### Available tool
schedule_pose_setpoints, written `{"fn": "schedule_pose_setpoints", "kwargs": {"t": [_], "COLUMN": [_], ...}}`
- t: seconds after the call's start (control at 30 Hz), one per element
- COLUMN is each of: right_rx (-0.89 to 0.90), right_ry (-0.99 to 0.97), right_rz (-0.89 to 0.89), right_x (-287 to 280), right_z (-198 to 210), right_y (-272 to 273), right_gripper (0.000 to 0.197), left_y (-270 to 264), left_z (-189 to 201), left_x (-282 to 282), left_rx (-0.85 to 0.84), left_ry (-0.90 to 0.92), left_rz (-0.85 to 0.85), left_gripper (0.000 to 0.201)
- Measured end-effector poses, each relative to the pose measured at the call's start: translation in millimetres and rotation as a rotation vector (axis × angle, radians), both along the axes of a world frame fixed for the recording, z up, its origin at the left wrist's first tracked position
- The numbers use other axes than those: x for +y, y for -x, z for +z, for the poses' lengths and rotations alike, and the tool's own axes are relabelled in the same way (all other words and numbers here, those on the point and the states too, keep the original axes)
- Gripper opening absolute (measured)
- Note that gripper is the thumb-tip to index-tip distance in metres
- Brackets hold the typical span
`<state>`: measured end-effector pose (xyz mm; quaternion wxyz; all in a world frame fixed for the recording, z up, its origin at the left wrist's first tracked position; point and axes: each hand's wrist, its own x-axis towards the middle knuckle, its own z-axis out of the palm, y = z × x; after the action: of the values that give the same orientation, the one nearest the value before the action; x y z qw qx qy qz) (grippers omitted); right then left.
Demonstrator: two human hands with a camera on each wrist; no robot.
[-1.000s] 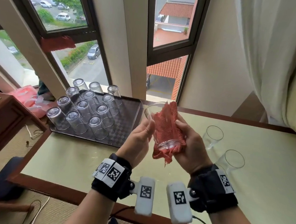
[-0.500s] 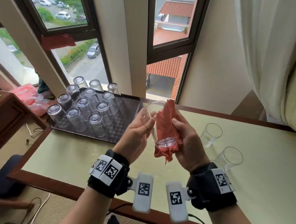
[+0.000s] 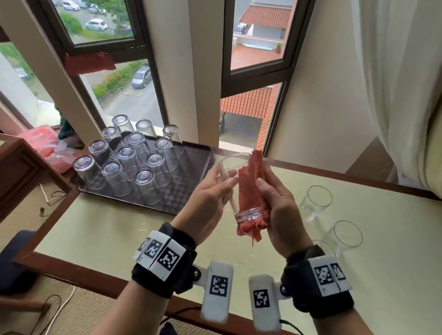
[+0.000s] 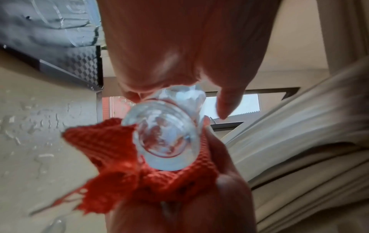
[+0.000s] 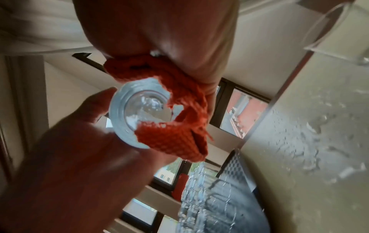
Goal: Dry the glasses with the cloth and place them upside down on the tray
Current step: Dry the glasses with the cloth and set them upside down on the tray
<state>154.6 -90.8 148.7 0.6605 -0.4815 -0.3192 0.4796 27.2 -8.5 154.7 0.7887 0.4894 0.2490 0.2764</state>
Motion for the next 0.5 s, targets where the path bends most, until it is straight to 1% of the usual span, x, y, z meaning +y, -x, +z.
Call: {"fn": "schedule_pose_setpoints", "kwargs": {"t": [0.03,0.07,0.1,0.13,0.17,0.27,0.3,0.33,0.37,0.4,0.43,0.47,0.5], "right_rx": [-0.062,-0.081,-0.064,-0.001,0.103,0.467,0.518,0.512,0.454,0.342,0.202,0.064,-0.043], "right_ry": [-0.003,-0.009,-0.012,-0.017,-0.025,-0.028,-0.034,-0.035,-0.025,-0.006,0.014,0.026,0.030], "right_rz": [-0.004,0.004,0.018,0.040,0.069,0.104,0.091,0.076,0.061,0.045,0.024,0.004,-0.009], "right_x": [0.4,0.2,-0.3,-1.6,-3.1,-6.5,-6.3,-5.9,-5.1,-4.9,-4.9,-4.1,-3.1], "right_z": [-2.8,-3.9,-3.8,-1.7,0.9,6.3,5.8,5.5,6.1,7.2,7.4,6.5,5.0], "right_y": [2.5,5.2,7.3,8.8,9.0,4.8,1.9,-0.4,-2.0,-2.5,-1.6,0.6,3.7], "right_gripper": [0.060,0.060,0.059,0.058,0.055,0.050,0.051,0.052,0.053,0.054,0.055,0.058,0.060], "left_y": [-0.8,-2.0,-3.8,-5.5,-5.9,-2.9,-1.4,0.6,2.5,3.6,3.3,1.8,-0.7], "left_z": [2.2,3.7,4.0,3.3,4.0,0.8,-0.2,-2.3,-4.9,-5.4,-3.4,-0.2,2.4], "left_x": [-2.4,-5.3,-7.3,-8.0,-9.2,-9.6,-8.9,-7.6,-4.2,-1.1,0.5,0.5,-0.8], "left_rx": [-0.003,0.011,0.032,0.029,0.019,-0.013,-0.020,-0.012,-0.016,-0.040,-0.062,-0.079,-0.072], "left_ry": [-0.007,-0.025,-0.031,-0.026,-0.023,0.017,0.023,0.027,0.043,0.066,0.079,0.082,0.073], "left_rz": [0.000,0.015,0.036,0.041,0.034,-0.006,-0.029,-0.027,0.005,0.033,0.045,0.043,0.035], "left_gripper": [0.043,0.050,0.054,0.053,0.052,0.070,0.070,0.065,0.054,0.041,0.036,0.043,0.059]}}
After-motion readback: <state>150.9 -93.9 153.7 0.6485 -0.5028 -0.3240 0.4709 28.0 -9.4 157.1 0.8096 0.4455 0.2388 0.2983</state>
